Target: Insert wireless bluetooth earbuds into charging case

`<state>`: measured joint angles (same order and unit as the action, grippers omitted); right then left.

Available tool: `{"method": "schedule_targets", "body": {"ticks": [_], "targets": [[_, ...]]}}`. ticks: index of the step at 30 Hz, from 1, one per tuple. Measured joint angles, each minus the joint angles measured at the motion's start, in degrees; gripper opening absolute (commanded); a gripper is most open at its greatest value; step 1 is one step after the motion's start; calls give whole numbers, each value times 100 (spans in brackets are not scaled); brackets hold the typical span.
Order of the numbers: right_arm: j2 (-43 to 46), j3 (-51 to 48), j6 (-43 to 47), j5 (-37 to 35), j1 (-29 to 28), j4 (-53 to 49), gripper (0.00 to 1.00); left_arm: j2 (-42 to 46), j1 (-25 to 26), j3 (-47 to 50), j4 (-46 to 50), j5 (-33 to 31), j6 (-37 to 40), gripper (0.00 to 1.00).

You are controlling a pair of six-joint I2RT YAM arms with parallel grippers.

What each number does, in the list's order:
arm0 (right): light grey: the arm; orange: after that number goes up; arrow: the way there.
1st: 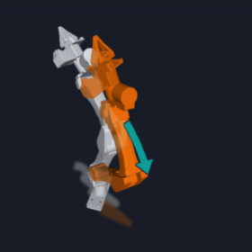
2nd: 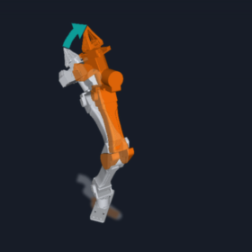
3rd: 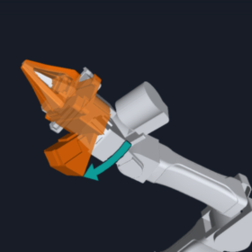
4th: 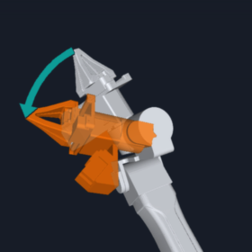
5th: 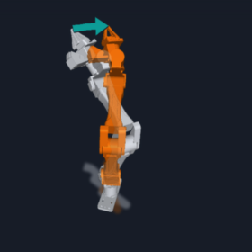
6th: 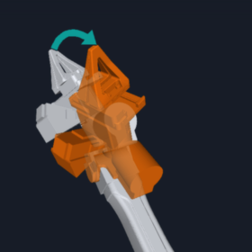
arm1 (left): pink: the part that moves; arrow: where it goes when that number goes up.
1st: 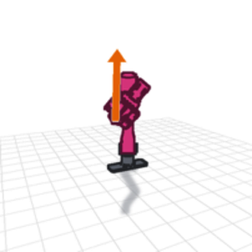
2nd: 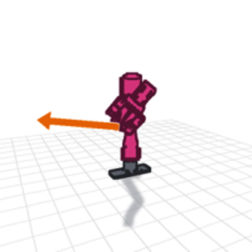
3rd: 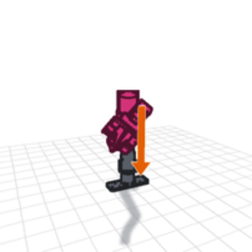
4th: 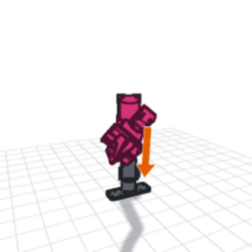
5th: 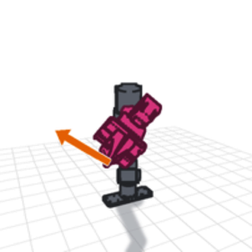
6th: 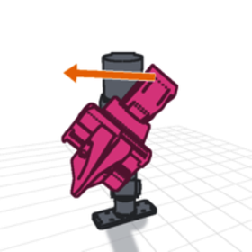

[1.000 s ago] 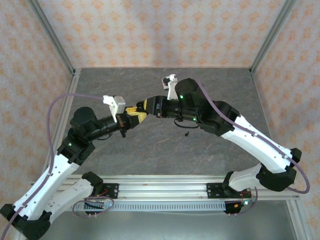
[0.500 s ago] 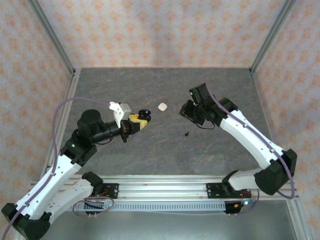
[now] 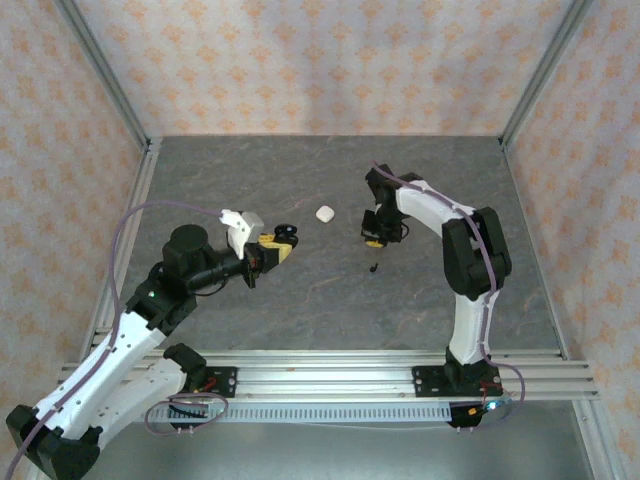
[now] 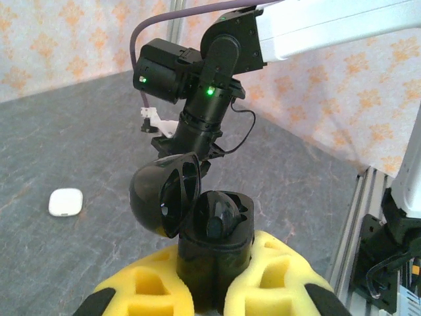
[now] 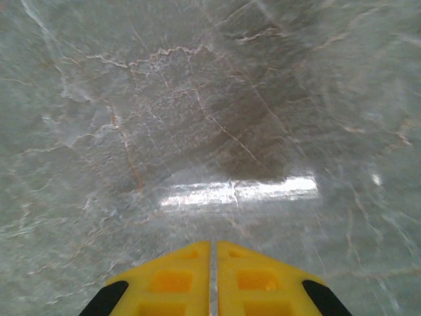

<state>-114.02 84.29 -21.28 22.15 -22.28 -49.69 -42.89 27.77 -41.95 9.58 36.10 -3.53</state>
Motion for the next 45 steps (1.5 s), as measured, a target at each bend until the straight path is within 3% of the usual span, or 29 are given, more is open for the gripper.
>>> {"method": "schedule_targets", "body": {"ticks": [8, 20, 31, 45], "targets": [[-310, -111, 319, 330, 74, -2, 8, -435, 0, -109, -168, -57, 24, 0], [459, -1325, 291, 448, 184, 916, 7, -686, 0, -225, -393, 138, 61, 0], [1233, -2389, -227, 533, 188, 1373, 6, -208, 0, -197, -400, 295, 61, 0], [1847, -3036, -813, 789, 168, 1093, 6, 55, 0, -94, -275, 393, 61, 0]]}}
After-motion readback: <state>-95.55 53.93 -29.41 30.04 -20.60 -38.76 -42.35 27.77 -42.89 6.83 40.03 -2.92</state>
